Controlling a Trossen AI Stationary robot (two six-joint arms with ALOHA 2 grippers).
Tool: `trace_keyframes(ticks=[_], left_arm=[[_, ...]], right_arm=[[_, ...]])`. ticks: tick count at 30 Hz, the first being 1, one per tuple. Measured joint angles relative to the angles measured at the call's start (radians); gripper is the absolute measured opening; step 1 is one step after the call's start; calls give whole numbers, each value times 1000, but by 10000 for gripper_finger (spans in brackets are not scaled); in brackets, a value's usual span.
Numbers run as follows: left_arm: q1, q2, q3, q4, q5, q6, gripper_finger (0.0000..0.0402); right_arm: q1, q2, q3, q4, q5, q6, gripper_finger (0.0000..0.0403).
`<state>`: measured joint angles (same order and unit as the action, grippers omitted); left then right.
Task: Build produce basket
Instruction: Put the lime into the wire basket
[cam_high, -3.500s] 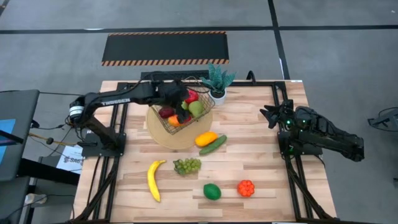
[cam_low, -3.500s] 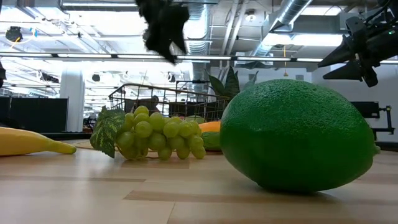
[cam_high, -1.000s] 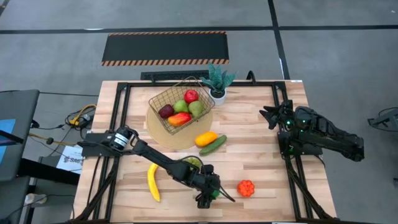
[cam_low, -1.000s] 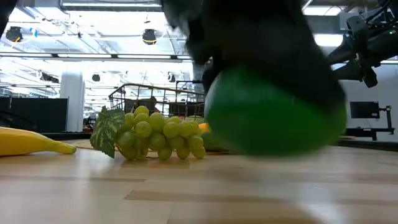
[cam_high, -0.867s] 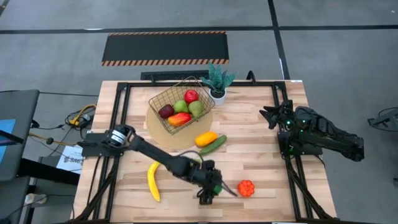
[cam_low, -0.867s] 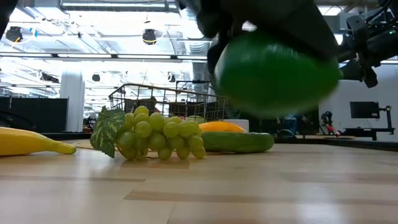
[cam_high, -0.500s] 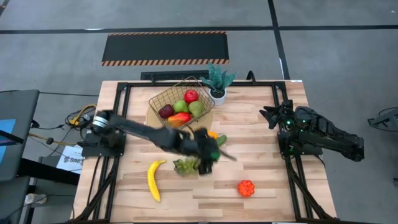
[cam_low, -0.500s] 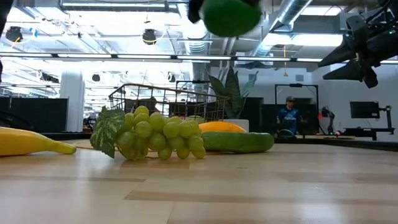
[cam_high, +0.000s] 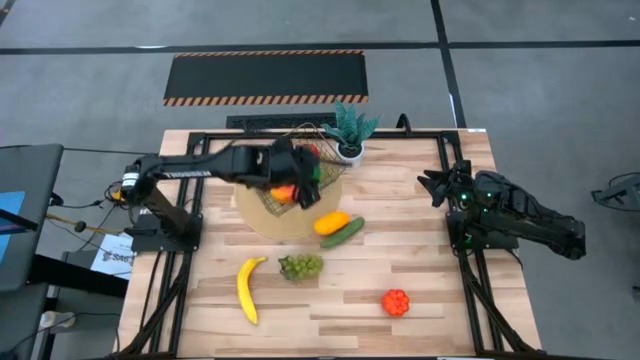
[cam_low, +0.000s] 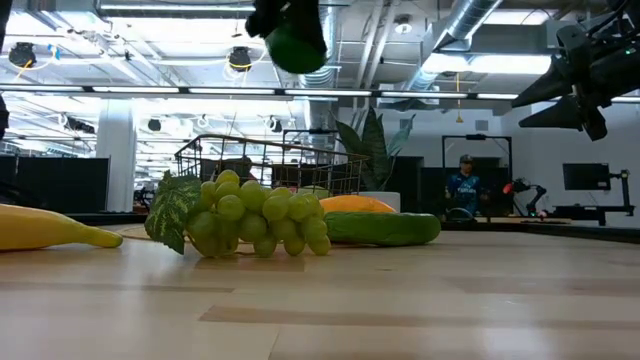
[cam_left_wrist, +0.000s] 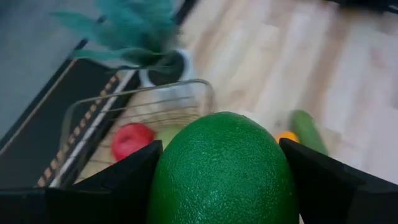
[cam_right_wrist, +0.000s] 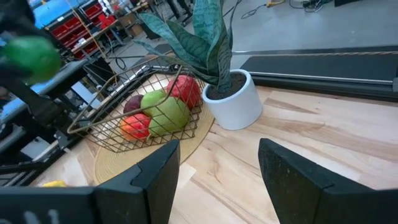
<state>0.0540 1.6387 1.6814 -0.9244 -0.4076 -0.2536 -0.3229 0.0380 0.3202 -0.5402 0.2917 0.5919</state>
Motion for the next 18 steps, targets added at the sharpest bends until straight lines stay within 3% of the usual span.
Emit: trace_keyframes(ticks=[4, 12, 18], left_arm=[[61, -40, -73, 22, 20, 3, 288], [127, -178, -450, 283, 72, -48, 288], [127, -197, -611, 418, 93, -66, 288]], right_arm=[[-1, 0, 0, 1, 2, -21, 240], [0, 0, 0, 2, 2, -20, 240], [0, 0, 0, 2, 2, -8, 240]])
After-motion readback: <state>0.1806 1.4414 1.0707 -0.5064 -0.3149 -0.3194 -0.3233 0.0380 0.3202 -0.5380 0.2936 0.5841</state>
